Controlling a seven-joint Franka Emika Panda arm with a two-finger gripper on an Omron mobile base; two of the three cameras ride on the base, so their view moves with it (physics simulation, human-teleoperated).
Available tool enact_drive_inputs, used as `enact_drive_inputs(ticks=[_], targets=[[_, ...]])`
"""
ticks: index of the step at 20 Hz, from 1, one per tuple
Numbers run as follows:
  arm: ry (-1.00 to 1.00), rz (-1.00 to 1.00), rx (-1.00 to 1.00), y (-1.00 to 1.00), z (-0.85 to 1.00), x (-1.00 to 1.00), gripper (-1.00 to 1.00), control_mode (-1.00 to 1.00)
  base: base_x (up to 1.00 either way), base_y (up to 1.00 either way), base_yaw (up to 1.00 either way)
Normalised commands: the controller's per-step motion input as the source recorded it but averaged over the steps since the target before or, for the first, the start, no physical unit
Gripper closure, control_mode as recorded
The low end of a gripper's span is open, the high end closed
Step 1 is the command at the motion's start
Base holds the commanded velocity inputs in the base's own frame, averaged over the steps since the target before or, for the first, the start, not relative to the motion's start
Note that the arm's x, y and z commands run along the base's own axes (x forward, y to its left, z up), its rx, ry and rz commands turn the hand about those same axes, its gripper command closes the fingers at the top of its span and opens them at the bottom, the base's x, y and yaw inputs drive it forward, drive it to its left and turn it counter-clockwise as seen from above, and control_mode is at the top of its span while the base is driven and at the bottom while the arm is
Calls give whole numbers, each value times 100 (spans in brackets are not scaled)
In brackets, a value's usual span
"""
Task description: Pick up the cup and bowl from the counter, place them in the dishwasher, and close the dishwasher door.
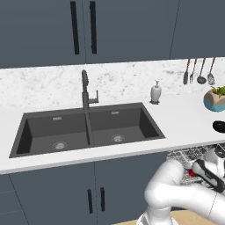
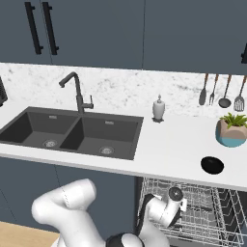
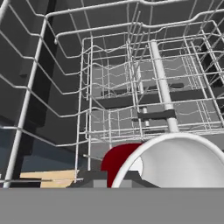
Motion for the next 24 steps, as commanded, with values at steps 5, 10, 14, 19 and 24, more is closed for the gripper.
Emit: enact_drive_inputs(ticks=[5,10,14,19,24], targets=[[0,0,0,0,-12,2,100,-100,0,0,0],[2,0,0,0,-10,0,100,-100,0,0,0],[2,0,0,0,0,0,-100,-100,0,0,0],[0,0,0,0,0,0,-100,-100,0,0,0],[0,0,0,-1,0,0,-100,-100,0,0,0]])
